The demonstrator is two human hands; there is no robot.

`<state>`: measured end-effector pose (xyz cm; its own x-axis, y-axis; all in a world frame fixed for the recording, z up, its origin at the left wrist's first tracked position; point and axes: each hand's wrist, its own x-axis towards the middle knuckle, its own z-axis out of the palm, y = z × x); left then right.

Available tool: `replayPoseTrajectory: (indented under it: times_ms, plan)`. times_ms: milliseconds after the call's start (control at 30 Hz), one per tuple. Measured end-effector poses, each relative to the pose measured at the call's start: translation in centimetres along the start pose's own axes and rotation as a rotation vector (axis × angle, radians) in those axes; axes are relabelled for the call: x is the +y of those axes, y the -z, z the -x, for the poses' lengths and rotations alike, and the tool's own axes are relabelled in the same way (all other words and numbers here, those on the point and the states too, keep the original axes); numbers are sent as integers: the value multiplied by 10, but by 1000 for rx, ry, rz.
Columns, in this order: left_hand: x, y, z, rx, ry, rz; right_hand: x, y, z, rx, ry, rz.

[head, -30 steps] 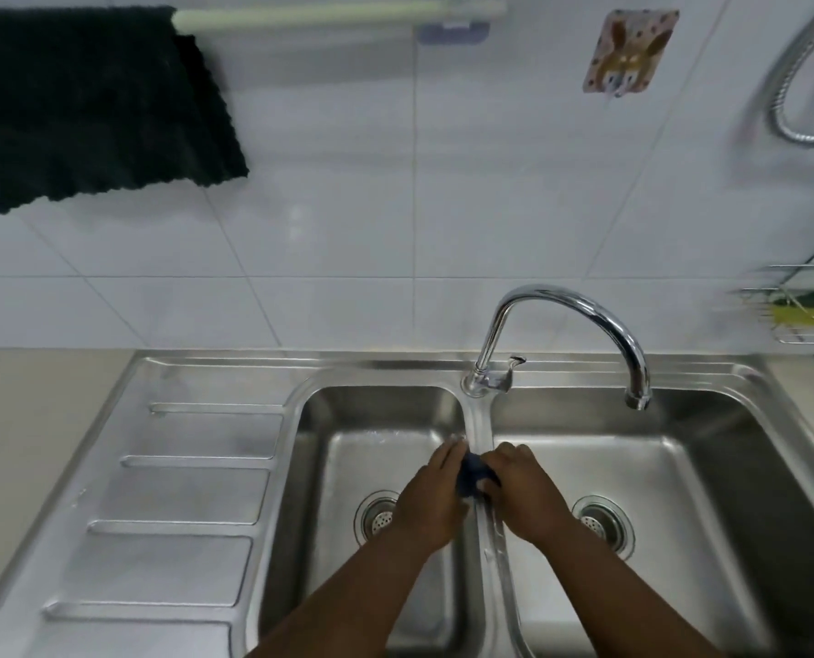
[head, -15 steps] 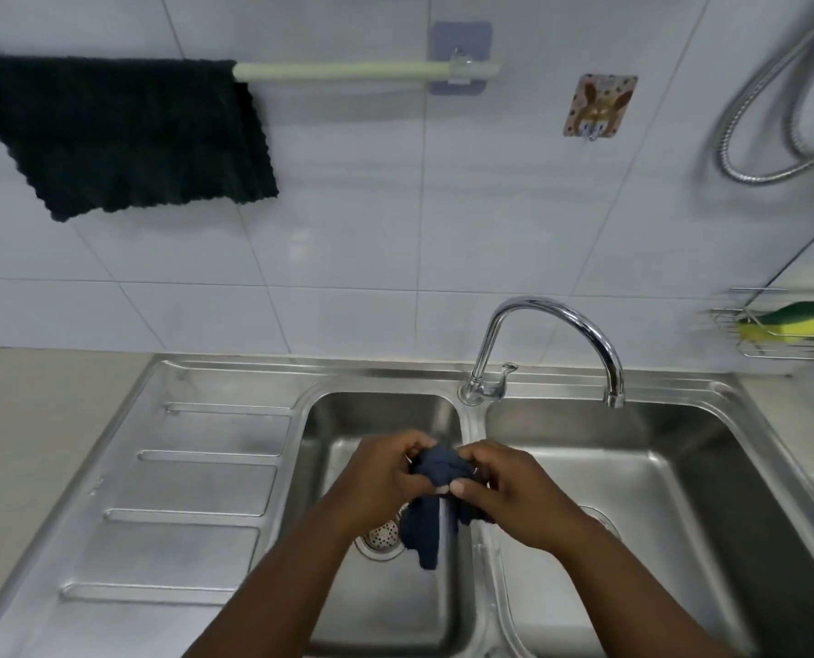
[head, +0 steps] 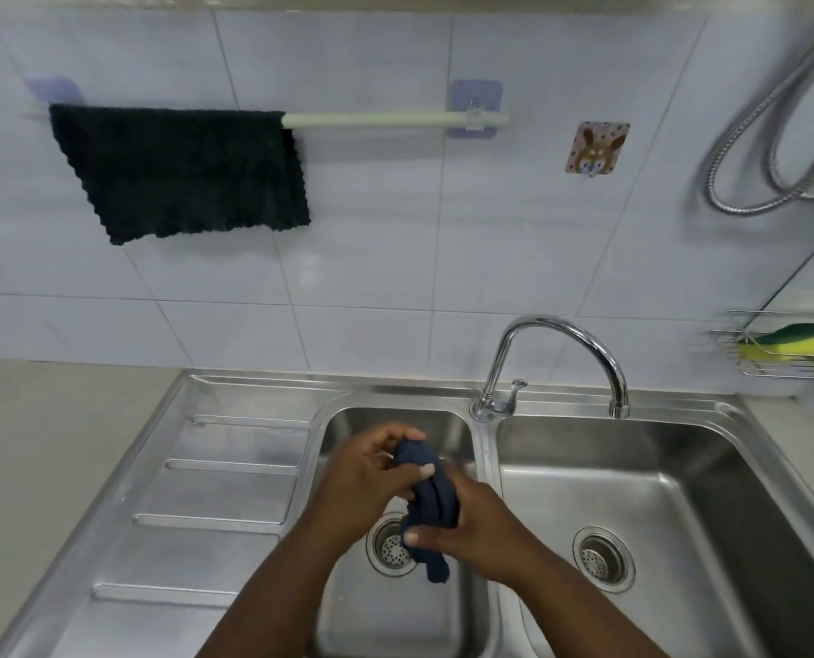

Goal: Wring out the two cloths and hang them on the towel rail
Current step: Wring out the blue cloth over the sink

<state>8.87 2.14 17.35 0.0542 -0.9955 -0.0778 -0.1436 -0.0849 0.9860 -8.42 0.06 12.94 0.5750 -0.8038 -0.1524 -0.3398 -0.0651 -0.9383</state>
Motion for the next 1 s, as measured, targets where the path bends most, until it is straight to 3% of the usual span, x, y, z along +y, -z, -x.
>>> replayPoseTrajectory:
  times_ms: [100,200,367,500,600,700,767,833,900,1000]
  plan:
    - [-6,2,6,121,64,172,-2,-6,-6,132,-31,26]
    - [-19,12,13,168,169,304,-8,6,-11,148,-87,-18]
    - [-48,13,18,-105,260,9,-19,15,-14,127,-118,-105]
    - [-52,8,14,-388,185,56,-19,-1,-16,120,-125,-151]
    - [-57,5,9,-352,214,100,-13,-7,-17,121,-147,-169]
    - [-67,2,1,-271,205,-218,-9,2,-13,-5,-166,-100]
    - [-72,7,-4,-271,101,-594,-7,14,-12,-180,-210,-98]
    - [-78,13,-7,-301,-84,-869,-3,24,-13,-314,-278,-246]
    - [-81,14,-9,-309,-312,-983,5,27,-18,-346,-387,-457]
    - [-84,5,-9,-287,-685,-1101,12,17,-23,-550,-522,-423]
